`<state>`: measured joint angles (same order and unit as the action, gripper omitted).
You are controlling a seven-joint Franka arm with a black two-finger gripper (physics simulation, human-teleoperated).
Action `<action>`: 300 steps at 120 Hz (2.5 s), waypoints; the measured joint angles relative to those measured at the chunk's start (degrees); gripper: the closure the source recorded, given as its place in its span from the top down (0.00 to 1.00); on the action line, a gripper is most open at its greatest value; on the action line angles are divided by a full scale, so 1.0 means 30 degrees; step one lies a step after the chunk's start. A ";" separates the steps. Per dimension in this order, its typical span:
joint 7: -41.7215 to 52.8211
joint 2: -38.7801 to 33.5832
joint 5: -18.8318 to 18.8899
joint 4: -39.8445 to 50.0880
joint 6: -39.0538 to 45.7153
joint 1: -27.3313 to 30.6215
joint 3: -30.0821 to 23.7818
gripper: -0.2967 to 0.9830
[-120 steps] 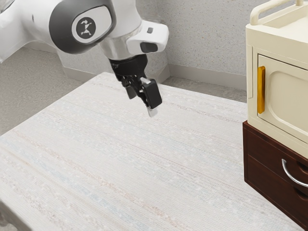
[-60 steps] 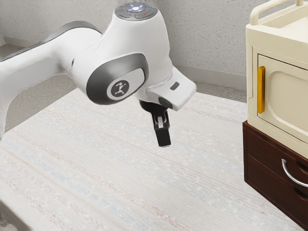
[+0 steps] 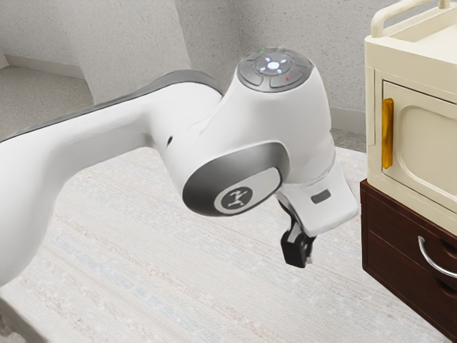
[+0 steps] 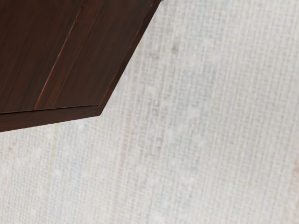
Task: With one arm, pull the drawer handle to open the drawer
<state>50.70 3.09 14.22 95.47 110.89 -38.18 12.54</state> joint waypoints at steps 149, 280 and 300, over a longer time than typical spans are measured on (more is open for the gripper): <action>0.4039 0.0462 0.1504 -0.0228 0.2111 -0.4514 -0.0051 0.77; 0.4236 0.1976 0.1383 0.0264 0.5494 -0.4635 0.0185 0.77; 0.4226 0.1999 0.1387 0.0231 0.5675 -0.4323 0.0185 0.77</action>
<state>63.38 9.09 18.38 96.16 127.91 -51.15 13.09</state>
